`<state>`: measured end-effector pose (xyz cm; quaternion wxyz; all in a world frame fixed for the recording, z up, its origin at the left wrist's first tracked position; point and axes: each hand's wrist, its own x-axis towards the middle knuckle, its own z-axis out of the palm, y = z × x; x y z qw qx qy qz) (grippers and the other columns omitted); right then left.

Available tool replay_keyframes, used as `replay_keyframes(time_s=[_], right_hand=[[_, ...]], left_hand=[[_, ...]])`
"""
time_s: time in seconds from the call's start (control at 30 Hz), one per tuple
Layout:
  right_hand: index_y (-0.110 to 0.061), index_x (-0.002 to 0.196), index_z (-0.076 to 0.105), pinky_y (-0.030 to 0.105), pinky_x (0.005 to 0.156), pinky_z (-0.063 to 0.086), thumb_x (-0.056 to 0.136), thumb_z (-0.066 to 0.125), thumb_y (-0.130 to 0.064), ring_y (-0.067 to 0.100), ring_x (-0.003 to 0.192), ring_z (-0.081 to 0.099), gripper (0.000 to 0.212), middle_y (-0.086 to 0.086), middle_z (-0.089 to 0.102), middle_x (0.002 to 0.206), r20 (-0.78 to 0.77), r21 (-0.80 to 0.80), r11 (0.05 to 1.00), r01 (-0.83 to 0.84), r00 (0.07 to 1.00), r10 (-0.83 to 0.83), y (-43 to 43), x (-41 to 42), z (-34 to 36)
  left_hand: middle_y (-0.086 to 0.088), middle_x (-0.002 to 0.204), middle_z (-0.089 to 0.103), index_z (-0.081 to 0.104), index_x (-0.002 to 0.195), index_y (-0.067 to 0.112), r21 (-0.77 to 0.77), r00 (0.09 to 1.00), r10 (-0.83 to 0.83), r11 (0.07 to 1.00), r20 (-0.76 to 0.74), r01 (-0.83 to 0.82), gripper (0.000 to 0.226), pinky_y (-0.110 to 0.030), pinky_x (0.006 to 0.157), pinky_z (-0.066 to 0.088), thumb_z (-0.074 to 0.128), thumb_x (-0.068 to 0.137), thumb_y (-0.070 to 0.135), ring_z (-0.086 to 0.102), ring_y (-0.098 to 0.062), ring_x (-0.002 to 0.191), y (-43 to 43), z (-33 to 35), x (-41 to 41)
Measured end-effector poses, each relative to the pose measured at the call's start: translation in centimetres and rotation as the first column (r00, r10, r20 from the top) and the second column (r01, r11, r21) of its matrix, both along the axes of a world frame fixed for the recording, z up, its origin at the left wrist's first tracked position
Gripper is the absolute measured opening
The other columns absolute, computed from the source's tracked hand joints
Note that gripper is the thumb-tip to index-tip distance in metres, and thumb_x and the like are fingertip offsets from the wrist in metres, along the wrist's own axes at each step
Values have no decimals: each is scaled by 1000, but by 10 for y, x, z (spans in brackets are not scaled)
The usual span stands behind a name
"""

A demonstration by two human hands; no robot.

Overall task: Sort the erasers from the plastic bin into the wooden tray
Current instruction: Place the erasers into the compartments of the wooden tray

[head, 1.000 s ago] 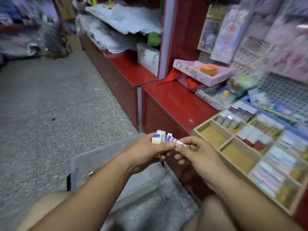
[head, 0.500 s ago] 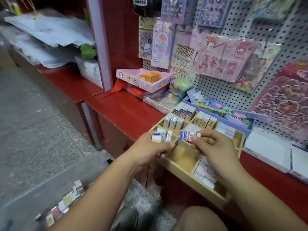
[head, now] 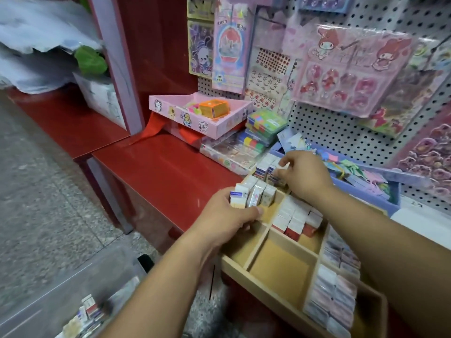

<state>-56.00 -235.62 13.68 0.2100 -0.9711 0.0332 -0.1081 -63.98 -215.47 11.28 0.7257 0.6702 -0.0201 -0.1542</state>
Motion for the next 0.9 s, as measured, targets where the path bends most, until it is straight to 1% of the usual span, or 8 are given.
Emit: replay_keyframes(time_s=[0.17, 0.3, 0.37, 0.43, 0.53, 0.63, 0.77, 0.9], right_hand=[[-20, 95, 61, 34, 66, 42, 89, 75, -36, 29, 92, 60, 22, 3, 65, 92, -7, -218, 976, 10, 1000, -12, 10, 13, -13], [-23, 96, 59, 35, 67, 46, 90, 72, -41, 28, 90, 60, 23, 2, 68, 91, -11, -238, 971, 23, 1000, -26, 12, 9, -13], [-24, 93, 59, 38, 69, 51, 93, 67, -45, 26, 86, 61, 22, 0, 67, 85, 25, -150, 989, 7, 1000, -3, 12, -3, -6], [-25, 83, 62, 36, 67, 52, 93, 66, -45, 22, 77, 63, 24, -1, 66, 75, 29, 67, 995, -76, 997, 74, 16, -20, 2], [-22, 78, 71, 30, 63, 49, 89, 70, -50, 12, 62, 61, 30, 2, 68, 68, -99, 349, 918, -187, 967, 235, 30, -51, 15], [-20, 83, 73, 27, 59, 45, 86, 76, -44, 8, 56, 56, 24, 8, 70, 68, -181, 449, 870, -205, 932, 314, 37, -66, 18], [-17, 88, 73, 34, 65, 44, 87, 79, -33, 19, 61, 55, 17, 15, 69, 68, -222, 517, 839, -170, 920, 323, 35, -70, 21], [-18, 98, 70, 27, 61, 46, 89, 76, -18, 15, 59, 56, 10, -2, 71, 65, -249, 535, 836, -121, 923, 293, 27, -70, 21]], left_hand=[[-2, 69, 64, 66, 107, 4, -34, 1000, -21, 999, -16, 21, 23, -18, 48, 44, 76, 86, 0, 51, -11, 51, 0, -7, 6], [-8, 79, 65, 66, 108, 4, -104, 998, -31, 994, -49, 26, 24, -20, 54, 51, 76, 87, 0, 55, -13, 59, 1, -8, 7], [-8, 78, 62, 64, 107, 4, -147, 996, -44, 989, -76, 32, 22, -21, 57, 54, 74, 88, -2, 57, -12, 62, 1, -7, 6], [-5, 75, 60, 63, 103, 7, -149, 995, -62, 988, -72, 51, 19, -20, 55, 55, 72, 90, -2, 57, -10, 63, 1, -6, 5], [-4, 70, 58, 62, 98, 9, -99, 994, -111, 989, -21, 108, 14, -19, 50, 47, 71, 91, -1, 54, -10, 59, 0, -2, 1], [-6, 65, 58, 63, 90, 8, -60, 989, -139, 988, 40, 142, 13, -18, 46, 41, 69, 91, -3, 51, -8, 49, 1, 2, -1], [-1, 66, 64, 64, 87, 13, -62, 986, -158, 985, 49, 161, 18, -15, 47, 43, 70, 90, -4, 55, -3, 48, 4, 5, -4], [-6, 78, 69, 67, 93, 11, -87, 994, -105, 991, -25, 103, 12, -18, 54, 48, 71, 91, 0, 61, -14, 66, 9, 5, -2]])
